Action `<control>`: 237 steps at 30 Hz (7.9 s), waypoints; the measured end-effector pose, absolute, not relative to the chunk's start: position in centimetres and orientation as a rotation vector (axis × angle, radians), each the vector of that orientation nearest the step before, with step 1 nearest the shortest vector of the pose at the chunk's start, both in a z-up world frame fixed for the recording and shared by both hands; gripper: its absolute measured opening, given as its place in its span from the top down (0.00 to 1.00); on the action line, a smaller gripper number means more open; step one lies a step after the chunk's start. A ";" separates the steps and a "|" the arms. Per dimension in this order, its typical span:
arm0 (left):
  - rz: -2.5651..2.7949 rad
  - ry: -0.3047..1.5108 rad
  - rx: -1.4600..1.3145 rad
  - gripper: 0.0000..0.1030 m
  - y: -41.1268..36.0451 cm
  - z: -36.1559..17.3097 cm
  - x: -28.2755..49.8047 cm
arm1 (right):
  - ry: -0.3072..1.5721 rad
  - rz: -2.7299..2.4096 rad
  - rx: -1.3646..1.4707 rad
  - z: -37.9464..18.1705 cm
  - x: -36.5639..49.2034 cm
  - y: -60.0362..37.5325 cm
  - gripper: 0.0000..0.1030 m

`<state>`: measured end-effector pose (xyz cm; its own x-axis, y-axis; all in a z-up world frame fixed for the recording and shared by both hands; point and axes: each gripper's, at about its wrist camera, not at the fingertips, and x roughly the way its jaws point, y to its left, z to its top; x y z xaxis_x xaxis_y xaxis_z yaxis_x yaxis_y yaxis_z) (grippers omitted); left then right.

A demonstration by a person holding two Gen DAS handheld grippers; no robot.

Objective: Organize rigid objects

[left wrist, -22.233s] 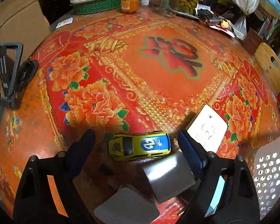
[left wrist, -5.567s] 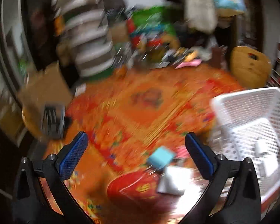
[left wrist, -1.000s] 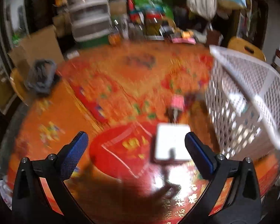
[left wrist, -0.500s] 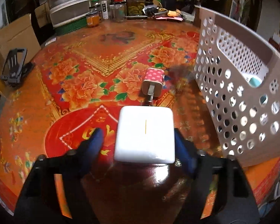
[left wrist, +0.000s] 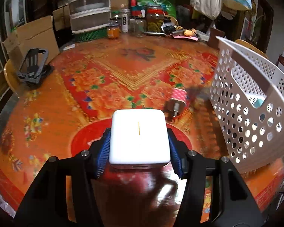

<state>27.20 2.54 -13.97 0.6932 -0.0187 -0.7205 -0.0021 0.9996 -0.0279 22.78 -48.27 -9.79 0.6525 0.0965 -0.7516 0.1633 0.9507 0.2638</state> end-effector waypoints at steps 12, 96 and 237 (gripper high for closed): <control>-0.001 0.687 0.023 0.48 2.5 -6.5 26.1 | 0.867 -0.038 0.321 -9.7 22.7 -48.2 0.81; -0.092 0.923 0.102 0.01 -1.0 -13.5 37.7 | 0.880 -0.042 0.313 -9.8 23.1 -48.2 0.81; -0.137 0.405 0.087 0.00 -5.4 3.6 -4.7 | 0.462 0.087 0.118 0.8 -8.3 -33.2 0.00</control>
<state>-4.71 -5.43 3.58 0.9102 -0.1149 -0.3980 0.1498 0.9870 0.0575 -8.33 -33.22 0.78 0.8917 0.1104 -0.4390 -0.0569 0.9894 0.1333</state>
